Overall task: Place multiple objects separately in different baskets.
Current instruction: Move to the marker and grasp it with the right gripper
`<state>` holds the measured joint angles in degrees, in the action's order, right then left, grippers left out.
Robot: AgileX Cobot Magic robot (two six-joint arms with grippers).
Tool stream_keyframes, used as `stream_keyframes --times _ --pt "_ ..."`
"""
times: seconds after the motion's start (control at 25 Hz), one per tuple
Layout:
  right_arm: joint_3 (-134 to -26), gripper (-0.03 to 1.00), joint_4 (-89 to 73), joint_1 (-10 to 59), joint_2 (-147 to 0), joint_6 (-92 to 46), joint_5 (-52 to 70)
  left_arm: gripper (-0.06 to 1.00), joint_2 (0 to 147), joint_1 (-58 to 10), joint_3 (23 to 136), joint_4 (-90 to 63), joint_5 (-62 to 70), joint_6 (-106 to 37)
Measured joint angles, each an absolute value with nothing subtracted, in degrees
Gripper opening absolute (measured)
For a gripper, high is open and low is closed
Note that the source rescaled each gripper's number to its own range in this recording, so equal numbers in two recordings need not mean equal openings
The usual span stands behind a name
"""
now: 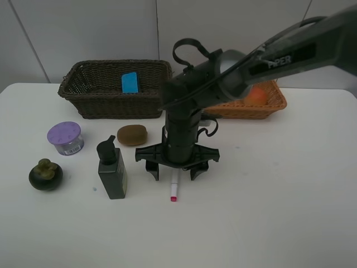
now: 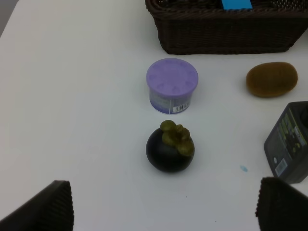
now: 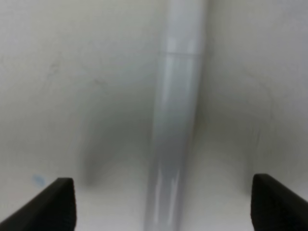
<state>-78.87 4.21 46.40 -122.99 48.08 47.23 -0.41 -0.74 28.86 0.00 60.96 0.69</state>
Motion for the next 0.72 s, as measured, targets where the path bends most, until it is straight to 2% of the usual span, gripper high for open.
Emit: stream_keyframes --times 0.56,0.64,0.72 --pt "-78.94 0.81 4.21 46.4 -124.16 48.08 48.37 1.0 -0.41 -0.74 28.86 0.0 60.96 0.69" --pt "-78.94 0.71 4.21 46.4 -124.16 48.08 48.37 1.0 -0.41 -0.74 28.86 0.0 60.96 0.69" --pt "-78.94 0.47 4.08 46.4 -124.16 48.08 48.37 1.0 -0.41 -0.74 28.86 0.0 60.96 0.69"
